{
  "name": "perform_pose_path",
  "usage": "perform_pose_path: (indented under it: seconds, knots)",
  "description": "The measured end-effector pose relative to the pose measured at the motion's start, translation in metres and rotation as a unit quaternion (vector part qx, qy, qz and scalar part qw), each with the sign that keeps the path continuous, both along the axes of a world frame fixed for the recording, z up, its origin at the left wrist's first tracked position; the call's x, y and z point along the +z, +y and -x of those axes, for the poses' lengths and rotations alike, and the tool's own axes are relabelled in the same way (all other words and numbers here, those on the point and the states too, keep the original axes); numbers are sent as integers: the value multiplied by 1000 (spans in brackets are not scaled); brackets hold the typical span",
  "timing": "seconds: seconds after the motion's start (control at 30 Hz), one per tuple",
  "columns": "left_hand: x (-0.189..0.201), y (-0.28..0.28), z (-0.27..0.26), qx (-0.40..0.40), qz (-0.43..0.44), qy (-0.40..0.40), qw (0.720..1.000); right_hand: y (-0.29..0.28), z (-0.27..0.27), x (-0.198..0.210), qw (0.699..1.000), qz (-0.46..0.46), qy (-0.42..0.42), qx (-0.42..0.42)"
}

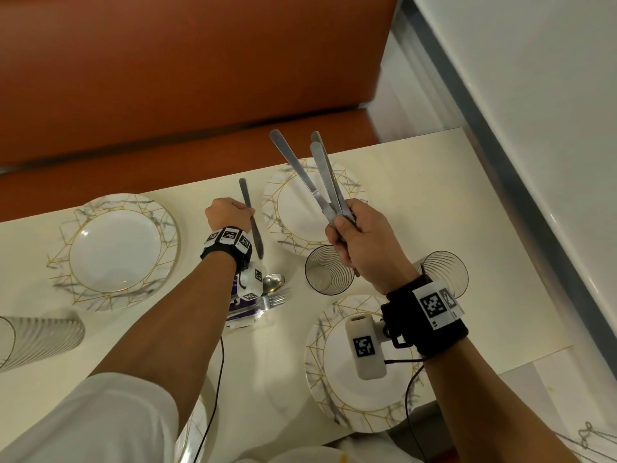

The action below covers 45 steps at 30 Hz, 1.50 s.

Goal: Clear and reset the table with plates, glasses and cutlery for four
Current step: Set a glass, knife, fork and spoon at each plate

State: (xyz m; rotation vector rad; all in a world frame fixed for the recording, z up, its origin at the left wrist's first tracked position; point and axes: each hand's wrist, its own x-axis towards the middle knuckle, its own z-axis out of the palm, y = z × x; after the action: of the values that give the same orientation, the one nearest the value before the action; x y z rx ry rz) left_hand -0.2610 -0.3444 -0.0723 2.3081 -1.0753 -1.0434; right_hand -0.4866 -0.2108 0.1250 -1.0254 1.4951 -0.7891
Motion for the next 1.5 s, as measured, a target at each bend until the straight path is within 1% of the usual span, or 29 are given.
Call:
perform_pose_path:
  seconds: [0.13,0.23,0.3,0.37,0.43,0.5,0.53,0.6,0.67,0.7,0.73,0.8,0.9,0.97,1.13,1.27,1.33,1.43,1.5]
  knots:
    - [5,4,-1,0,2,0,1000,2,-2,0,1000,-2,2,-3]
    - [17,12,-4,14,18,-17,1000,4,-5,2,1000,-4,2,-3]
    - [31,19,-7,17,49,-36,998,6,-10,4,1000,2,9,3]
    - [51,26,-8,4,75,-57,996,9,-17,7,999,15,24,15]
    - [73,33,-7,-12,108,-52,993,13,-28,8,999,28,25,19]
    - [99,42,-5,-30,149,-5,988,20,-41,9,999,33,6,12]
    - [112,48,-4,-35,171,37,984,25,-48,9,999,36,-7,9]
    - [140,66,-1,-35,197,154,968,34,-60,8,999,40,-17,5]
    - [166,91,0,-49,181,271,944,44,-72,6,999,36,-5,4]
    - [175,103,0,-68,168,311,933,48,-78,5,1000,31,1,5]
    - [181,114,-2,-89,161,332,925,53,-84,6,1000,27,3,10]
    - [185,137,-9,-110,175,340,918,65,-96,7,999,31,5,35]
    - [185,165,-27,-71,205,357,908,84,-114,10,995,42,22,88]
    - [185,180,-40,-41,208,367,906,94,-125,10,992,33,14,119]
    - [190,214,-63,20,220,333,917,108,-151,7,982,19,8,189]
    - [195,237,-71,45,215,305,927,116,-163,5,971,89,63,212]
    - [196,244,-78,65,219,297,927,118,-166,1,968,102,59,222]
    - [195,248,-93,98,222,288,926,120,-170,-5,965,85,38,247]
    - [196,247,-103,105,220,287,926,120,-174,-4,962,86,27,257]
